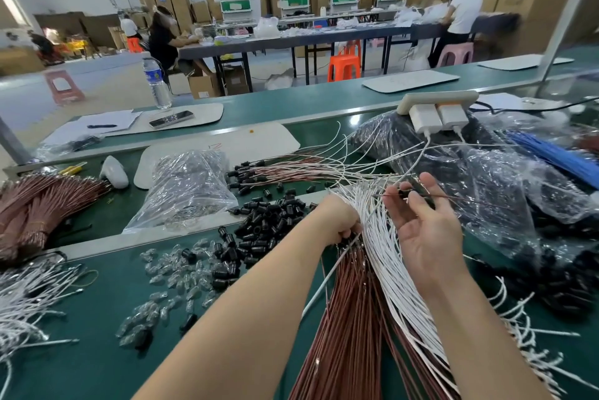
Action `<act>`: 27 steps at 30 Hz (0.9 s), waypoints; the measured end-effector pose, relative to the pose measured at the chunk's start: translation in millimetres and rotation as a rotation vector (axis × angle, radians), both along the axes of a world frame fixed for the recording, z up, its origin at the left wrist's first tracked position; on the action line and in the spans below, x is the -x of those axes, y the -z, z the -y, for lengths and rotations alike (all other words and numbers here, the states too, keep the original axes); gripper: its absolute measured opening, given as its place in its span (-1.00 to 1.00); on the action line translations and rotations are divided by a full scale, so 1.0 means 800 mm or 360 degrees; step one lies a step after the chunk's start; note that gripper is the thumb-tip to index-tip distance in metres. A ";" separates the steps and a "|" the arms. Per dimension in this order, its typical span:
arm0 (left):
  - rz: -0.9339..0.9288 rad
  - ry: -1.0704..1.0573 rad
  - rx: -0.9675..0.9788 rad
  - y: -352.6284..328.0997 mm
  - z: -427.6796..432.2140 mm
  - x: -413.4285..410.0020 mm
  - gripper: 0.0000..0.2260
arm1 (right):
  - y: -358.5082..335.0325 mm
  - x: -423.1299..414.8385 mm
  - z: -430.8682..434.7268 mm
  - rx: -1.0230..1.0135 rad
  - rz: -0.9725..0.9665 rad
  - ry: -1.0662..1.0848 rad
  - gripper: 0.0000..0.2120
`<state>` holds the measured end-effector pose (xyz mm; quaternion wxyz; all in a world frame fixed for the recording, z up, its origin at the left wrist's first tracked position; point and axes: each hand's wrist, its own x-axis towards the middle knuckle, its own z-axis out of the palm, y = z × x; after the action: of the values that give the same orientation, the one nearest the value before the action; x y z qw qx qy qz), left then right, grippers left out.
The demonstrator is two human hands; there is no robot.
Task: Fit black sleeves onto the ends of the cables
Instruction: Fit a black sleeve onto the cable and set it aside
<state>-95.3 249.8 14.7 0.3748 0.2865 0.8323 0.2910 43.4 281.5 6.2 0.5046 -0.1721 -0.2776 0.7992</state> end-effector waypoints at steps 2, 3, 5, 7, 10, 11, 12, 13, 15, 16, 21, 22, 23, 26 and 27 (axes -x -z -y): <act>0.0052 -0.0017 -0.0081 0.003 0.000 0.000 -0.76 | 0.000 0.000 0.002 -0.0009 -0.0026 0.0012 -0.68; 0.0016 -0.0015 -0.0119 0.006 0.000 0.000 -0.74 | 0.000 0.000 0.003 -0.0019 -0.0033 0.0011 -0.68; -0.0212 0.0007 -0.0190 0.010 0.001 0.001 -0.73 | 0.000 0.001 0.005 -0.0038 -0.0038 0.0006 -0.69; -0.0454 0.0045 -0.0246 0.014 0.004 0.000 -0.74 | 0.000 0.001 0.008 -0.0044 -0.0030 0.0006 -0.70; -0.0601 0.0014 -0.0331 0.010 0.008 0.000 -0.74 | 0.000 0.001 0.015 -0.0037 0.0015 0.0001 -0.71; -0.0598 -0.0044 -0.0415 0.002 0.010 0.001 -0.74 | 0.000 0.000 0.018 -0.0027 0.0030 -0.0010 -0.72; -0.0536 -0.0147 -0.0563 -0.008 0.013 0.004 -0.75 | -0.001 -0.001 0.020 -0.0020 0.0042 -0.0037 -0.73; -0.0420 -0.0281 -0.0764 -0.023 0.018 0.006 -0.77 | -0.002 -0.001 0.023 -0.0018 0.0049 -0.0080 -0.75; -0.0161 -0.0541 -0.1251 -0.062 0.033 0.013 -0.81 | -0.008 -0.001 0.030 -0.0035 0.0069 -0.0213 -0.80; -0.0076 -0.0650 -0.1498 -0.083 0.045 0.018 -0.83 | -0.011 0.000 0.035 -0.0053 0.0085 -0.0306 -0.81; 0.0257 -0.0946 -0.2245 -0.132 0.138 0.038 -0.86 | -0.022 0.025 0.073 -0.0189 0.0166 -0.0799 -0.70; 0.0334 -0.0977 -0.2267 -0.125 0.159 0.038 -0.85 | -0.024 0.034 0.081 -0.0201 0.0148 -0.0859 -0.70; 0.0414 -0.1014 -0.2263 -0.114 0.180 0.036 -0.85 | -0.024 0.042 0.089 -0.0202 0.0123 -0.0910 -0.70; 0.0616 -0.1165 -0.2176 -0.075 0.237 0.039 -0.86 | -0.021 0.068 0.113 -0.0207 0.0102 -0.1009 -0.73; 0.0642 -0.1230 -0.2136 -0.063 0.249 0.042 -0.86 | -0.018 0.072 0.116 -0.0222 0.0130 -0.1006 -0.74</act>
<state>-128.8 50.8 65.4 0.1384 0.0840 0.4363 0.8851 -14.3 188.5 20.4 0.2305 -0.0742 -0.3913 0.8878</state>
